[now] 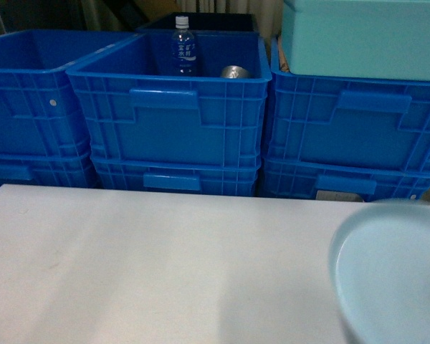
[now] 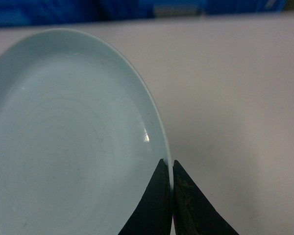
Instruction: Place blue tray on left shelf second layer neatly
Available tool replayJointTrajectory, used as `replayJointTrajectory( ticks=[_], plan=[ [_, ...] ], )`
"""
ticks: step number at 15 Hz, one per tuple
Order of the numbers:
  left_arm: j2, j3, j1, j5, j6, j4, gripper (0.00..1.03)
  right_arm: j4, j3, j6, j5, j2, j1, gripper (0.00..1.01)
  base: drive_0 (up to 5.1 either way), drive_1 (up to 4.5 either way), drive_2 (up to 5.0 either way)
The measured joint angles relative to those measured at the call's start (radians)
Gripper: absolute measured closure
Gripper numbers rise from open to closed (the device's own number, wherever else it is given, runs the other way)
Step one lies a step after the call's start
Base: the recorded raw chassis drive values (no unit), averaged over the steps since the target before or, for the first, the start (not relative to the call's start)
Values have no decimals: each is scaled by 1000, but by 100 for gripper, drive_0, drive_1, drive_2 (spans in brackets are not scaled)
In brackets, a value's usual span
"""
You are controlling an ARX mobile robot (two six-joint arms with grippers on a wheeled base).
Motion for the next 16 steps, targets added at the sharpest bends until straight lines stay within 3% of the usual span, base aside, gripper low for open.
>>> replayJointTrajectory(
  ticks=[1, 3, 4, 5, 7, 10, 14, 16],
  plan=[
    [0, 0, 0, 0, 0, 0, 5, -37, -4, 31, 46, -188, 8, 99, 0, 0, 0],
    [0, 0, 0, 0, 0, 0, 5, -107, -5, 80, 83, -593, 19, 99, 0, 0, 0],
    [0, 0, 0, 0, 0, 0, 5, -84, -31, 90, 145, -768, 19, 99, 0, 0, 0],
    [0, 0, 0, 0, 0, 0, 5, -96, -61, 96, 176, -858, 29, 99, 0, 0, 0],
    [0, 0, 0, 0, 0, 0, 5, -136, -162, 98, 311, -1035, 100, 99, 0, 0, 0],
    [0, 0, 0, 0, 0, 0, 5, -142, -213, 106, 360, -1112, 125, 99, 0, 0, 0],
    [0, 0, 0, 0, 0, 0, 5, -83, -247, 108, 357, -1033, 116, 99, 0, 0, 0],
    [0, 0, 0, 0, 0, 0, 5, -86, -248, 129, 348, -1025, 126, 99, 0, 0, 0]
  ],
)
